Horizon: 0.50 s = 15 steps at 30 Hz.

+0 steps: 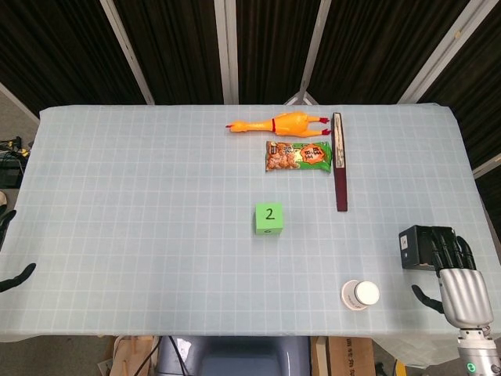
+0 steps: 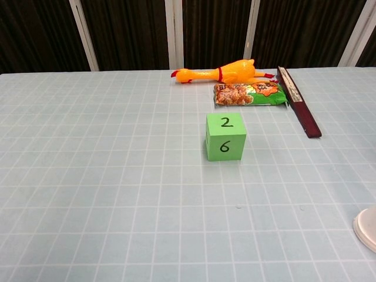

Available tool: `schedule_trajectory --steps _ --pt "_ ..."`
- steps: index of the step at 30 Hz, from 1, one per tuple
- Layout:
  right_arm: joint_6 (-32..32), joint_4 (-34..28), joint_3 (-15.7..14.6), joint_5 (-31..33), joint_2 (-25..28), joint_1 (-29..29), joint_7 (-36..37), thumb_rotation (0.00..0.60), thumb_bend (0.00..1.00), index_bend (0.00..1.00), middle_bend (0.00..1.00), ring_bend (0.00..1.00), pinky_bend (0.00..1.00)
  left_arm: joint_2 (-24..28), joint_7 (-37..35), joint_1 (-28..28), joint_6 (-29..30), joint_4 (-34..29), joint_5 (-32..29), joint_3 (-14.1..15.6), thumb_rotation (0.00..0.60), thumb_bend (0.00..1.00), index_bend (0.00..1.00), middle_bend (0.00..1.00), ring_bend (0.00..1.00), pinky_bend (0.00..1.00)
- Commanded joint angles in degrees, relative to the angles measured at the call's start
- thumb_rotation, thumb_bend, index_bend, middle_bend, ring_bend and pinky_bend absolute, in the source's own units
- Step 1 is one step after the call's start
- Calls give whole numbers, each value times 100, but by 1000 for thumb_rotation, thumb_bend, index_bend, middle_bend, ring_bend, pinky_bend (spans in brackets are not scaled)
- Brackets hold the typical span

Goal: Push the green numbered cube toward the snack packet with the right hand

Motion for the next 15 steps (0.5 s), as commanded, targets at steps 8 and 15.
schedule_trajectory --steps 8,15 --pt "-586 -483 385 62 242 427 -187 600 215 74 86 57 0 -27 -43 -15 -31 32 -79 -43 600 268 0 0 0 139" --pt "-1975 -1758 988 820 720 1433 -1175 600 215 85 352 340 334 -3 32 -44 -165 -21 -172 -41 600 268 0 0 0 138"
